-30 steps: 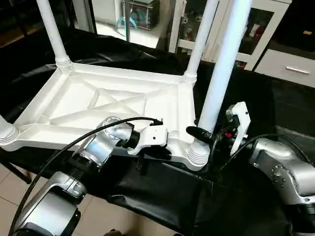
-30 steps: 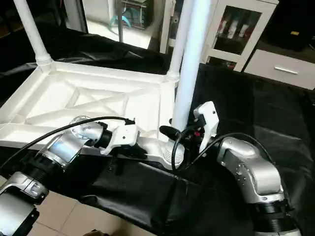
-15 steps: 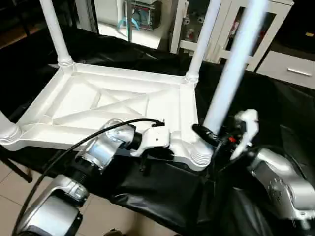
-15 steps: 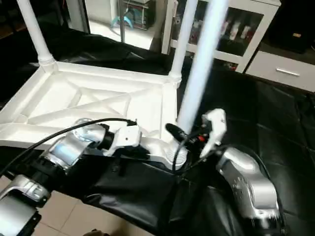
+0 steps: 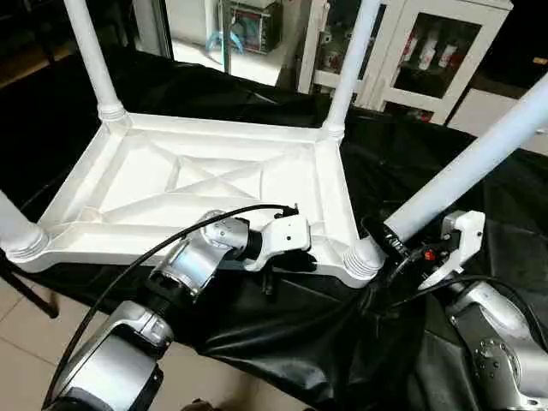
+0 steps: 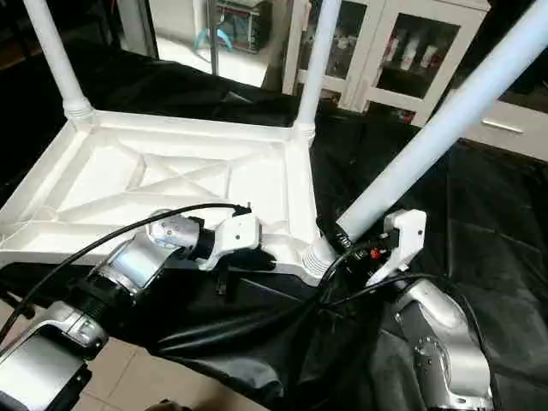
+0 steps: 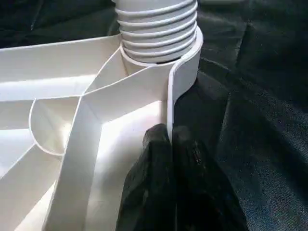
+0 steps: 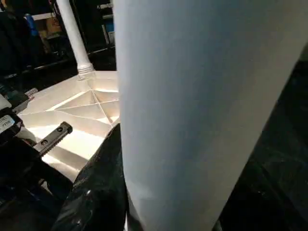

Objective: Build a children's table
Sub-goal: Rotate table base

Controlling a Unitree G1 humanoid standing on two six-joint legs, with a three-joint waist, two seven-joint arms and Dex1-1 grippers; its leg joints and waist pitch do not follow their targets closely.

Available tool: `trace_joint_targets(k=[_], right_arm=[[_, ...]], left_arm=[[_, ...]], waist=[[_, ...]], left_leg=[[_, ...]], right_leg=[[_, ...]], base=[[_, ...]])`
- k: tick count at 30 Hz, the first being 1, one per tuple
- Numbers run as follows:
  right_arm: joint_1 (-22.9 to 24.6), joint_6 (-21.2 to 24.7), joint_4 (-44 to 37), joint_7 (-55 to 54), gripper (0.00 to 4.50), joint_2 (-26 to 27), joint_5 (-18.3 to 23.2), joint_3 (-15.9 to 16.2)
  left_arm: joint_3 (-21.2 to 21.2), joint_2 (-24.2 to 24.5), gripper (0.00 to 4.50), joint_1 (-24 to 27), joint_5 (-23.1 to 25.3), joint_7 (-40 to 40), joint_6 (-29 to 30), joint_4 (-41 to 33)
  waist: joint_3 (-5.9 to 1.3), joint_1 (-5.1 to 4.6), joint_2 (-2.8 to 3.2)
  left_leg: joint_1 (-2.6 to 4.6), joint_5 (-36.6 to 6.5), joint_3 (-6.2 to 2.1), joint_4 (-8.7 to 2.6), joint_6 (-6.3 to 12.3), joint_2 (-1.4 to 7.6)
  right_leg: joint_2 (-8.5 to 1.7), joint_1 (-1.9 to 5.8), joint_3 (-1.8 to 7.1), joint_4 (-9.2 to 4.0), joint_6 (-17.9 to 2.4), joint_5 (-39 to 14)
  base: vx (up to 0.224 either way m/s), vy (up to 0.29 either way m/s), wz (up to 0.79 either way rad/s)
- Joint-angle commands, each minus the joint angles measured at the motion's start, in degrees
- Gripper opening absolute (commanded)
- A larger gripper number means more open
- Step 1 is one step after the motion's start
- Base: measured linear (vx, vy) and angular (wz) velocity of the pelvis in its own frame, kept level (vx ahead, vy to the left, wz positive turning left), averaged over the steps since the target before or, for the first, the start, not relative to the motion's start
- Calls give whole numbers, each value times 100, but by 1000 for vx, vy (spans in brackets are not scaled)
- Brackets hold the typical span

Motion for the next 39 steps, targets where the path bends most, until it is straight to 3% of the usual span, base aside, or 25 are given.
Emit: trace_joint_targets(k=[1,6,8,12,13,14,16,19,25,29,34,36,37,39], right_arm=[[474,222,598,-185,181,-56,-365,-22],[547,498,602,-185,181,-185,-516,226],[549,886,529,13,181,-537,-789,694],[582,1192,407,248,181,-819,-906,1032],[587,1368,314,391,181,-988,-964,1219],[579,1391,282,429,181,-1036,-986,1277],[566,1413,240,427,181,-1063,-997,1315],[478,1732,167,424,181,-1207,-874,1482],[300,2405,167,420,181,-1278,-622,1510],[-31,2538,467,328,181,-1242,-729,1476],[-375,2600,599,270,181,-1161,-723,1454],[-354,2418,659,287,181,-1155,-904,1650],[-330,2377,660,275,181,-1149,-924,1674],[-266,2199,694,221,181,-1086,-999,1683]], left_arm=[[401,99,0,-223,87,605,50,108],[355,120,0,-223,69,563,11,138],[333,131,0,-226,77,530,0,148],[333,129,0,-240,82,535,0,160],[327,130,0,-244,90,532,2,162],[324,135,0,-240,91,525,2,155],[322,141,0,-234,90,516,2,146],[295,167,0,-189,74,420,14,101],[263,179,0,-144,44,286,13,41],[183,213,0,-88,5,69,1,-12],[168,213,0,-64,12,59,-10,-28],[175,207,0,-54,17,75,-15,-35],[177,204,0,-45,19,82,-13,-46],[173,209,0,-22,17,83,-6,-80]], waist=[[-237,-51,-10],[-220,-58,14],[-212,-61,9],[-200,-76,15],[-207,-79,-29],[-209,-78,-23],[-221,-65,-30],[-239,-74,-55],[-247,-69,-58],[-261,-78,-71],[-247,-169,-75],[-239,-203,-78],[-247,-199,-110],[-247,-208,-118]], left_leg=[[62,-1831,-221,-485,144,401],[59,-1948,-235,-505,117,401],[45,-1990,-253,-517,94,399],[67,-2212,-272,-528,41,401],[81,-2269,-279,-522,29,407],[77,-2263,-290,-532,25,411],[101,-2305,-269,-526,22,418],[74,-2229,-274,-542,7,427],[75,-2241,-272,-545,-34,432],[70,-2193,-267,-545,-72,435],[70,-2513,-301,-555,-153,422],[63,-2594,-316,-557,-158,418],[71,-2567,-324,-551,-140,423],[71,-2572,-322,-551,-128,423]], right_leg=[[-427,134,307,-502,-812,-2367],[-427,128,309,-524,-751,-2507],[-422,152,304,-533,-677,-2641],[-446,109,307,-602,-502,-3078],[-445,96,308,-605,-470,-3122],[-442,109,304,-596,-462,-3098],[-428,76,321,-589,-508,-2896],[-416,113,315,-540,-629,-2521],[-432,114,322,-544,-662,-2487],[-432,118,323,-526,-692,-2355],[-440,94,307,-576,-591,-2877],[-444,83,303,-605,-503,-3104],[-461,75,304,-608,-464,-3214],[-460,61,308,-624,-426,-3297]], base=[[0,0,0],[0,0,0],[0,0,0],[0,0,0],[0,0,0],[0,0,0],[0,0,0],[0,0,0],[0,0,0],[0,0,0],[0,0,0],[0,0,0],[0,0,0],[0,0,0]])
